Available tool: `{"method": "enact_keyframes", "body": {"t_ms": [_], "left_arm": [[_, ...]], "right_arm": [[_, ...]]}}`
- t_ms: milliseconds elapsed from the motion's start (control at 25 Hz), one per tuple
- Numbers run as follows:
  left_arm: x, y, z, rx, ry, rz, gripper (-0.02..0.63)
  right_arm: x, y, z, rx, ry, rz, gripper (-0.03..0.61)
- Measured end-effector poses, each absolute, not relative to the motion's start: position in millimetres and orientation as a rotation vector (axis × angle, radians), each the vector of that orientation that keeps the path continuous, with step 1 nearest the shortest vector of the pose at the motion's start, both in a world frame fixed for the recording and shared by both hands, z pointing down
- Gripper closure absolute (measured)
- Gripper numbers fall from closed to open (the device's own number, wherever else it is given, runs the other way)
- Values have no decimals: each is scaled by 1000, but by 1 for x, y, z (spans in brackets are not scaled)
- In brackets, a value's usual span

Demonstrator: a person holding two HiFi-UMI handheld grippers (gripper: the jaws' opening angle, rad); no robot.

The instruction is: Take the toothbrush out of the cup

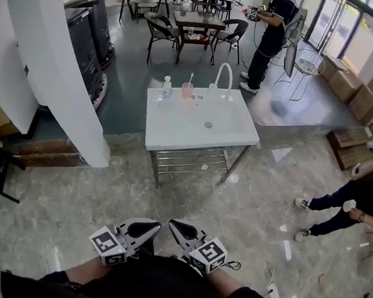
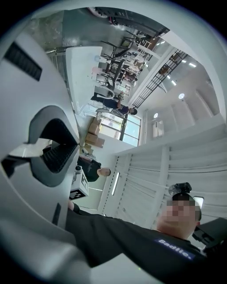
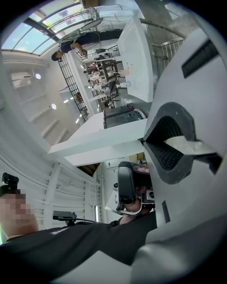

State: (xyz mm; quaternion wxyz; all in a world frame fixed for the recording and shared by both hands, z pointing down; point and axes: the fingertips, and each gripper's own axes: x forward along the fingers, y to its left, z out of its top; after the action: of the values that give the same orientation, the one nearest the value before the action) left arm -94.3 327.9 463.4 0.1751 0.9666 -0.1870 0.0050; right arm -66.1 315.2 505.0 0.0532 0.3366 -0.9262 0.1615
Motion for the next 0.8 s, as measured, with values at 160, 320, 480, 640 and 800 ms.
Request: {"method": "enact_keyframes", "body": {"t_ms": [160,320,480,640,800], "left_arm": [[-92,309,465,2737,-500,-23,604],[-94,280,460,2760,-470,-48,604],[-101,248,464,2763,-432,-47,604],[-109,214,457,2784,-409,-31,604],[-118,175,452,2804,-386,-49,604]], "right_arm": [[-65,300,508,1040,-2798,493,568],[-67,275,508,1077,-2780,496,568],[-77,246,510,1102,-2769,501,568],[-89,216,511,1114,-2752,521,568],[-101,183,515,1131,-2733,521,568]]}}
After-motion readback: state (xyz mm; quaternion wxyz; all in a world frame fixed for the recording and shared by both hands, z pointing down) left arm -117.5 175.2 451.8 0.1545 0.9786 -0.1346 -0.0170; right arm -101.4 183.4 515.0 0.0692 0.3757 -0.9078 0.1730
